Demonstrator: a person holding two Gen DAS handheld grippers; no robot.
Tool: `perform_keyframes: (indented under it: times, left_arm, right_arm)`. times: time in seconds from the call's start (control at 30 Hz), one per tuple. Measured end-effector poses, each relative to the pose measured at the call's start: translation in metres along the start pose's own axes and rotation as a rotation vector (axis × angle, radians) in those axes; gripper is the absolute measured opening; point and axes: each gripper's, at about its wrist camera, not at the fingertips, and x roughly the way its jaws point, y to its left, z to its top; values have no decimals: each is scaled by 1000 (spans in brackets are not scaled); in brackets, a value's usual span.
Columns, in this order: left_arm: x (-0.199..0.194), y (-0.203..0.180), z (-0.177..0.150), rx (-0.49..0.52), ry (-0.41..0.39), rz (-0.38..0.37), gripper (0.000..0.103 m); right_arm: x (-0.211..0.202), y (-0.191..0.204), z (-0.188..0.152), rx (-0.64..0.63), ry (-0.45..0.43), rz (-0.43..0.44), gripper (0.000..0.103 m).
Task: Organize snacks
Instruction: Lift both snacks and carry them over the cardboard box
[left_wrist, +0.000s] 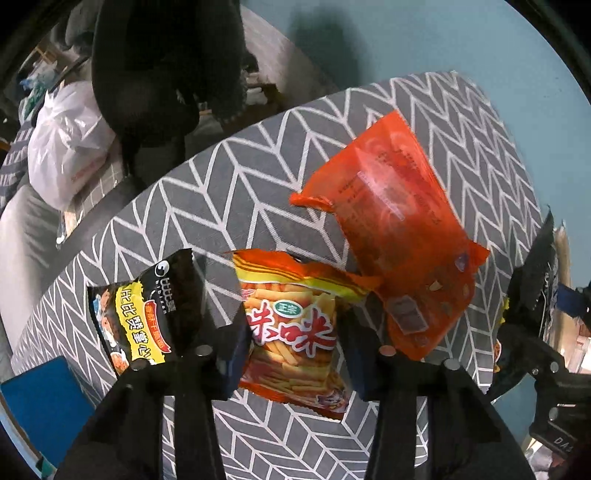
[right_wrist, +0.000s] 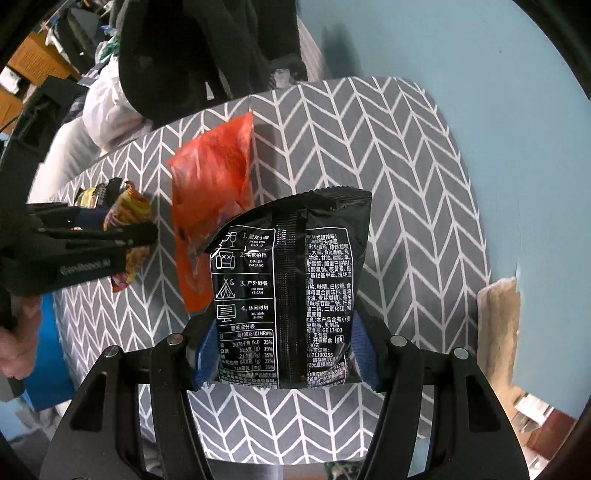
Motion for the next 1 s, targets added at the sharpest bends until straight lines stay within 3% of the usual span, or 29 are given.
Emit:
perform_keyframes:
  times: [0.47, 1.0]
  left_arm:
    - [-37, 5, -27, -37, -43, -9, 39]
    - [-94, 28, -81, -118, -115, -50, 37]
  right_arm:
    - [-29, 15, -8, -62, -20, -2, 62]
    - [-57, 66, -14, -187, -38, 14, 62]
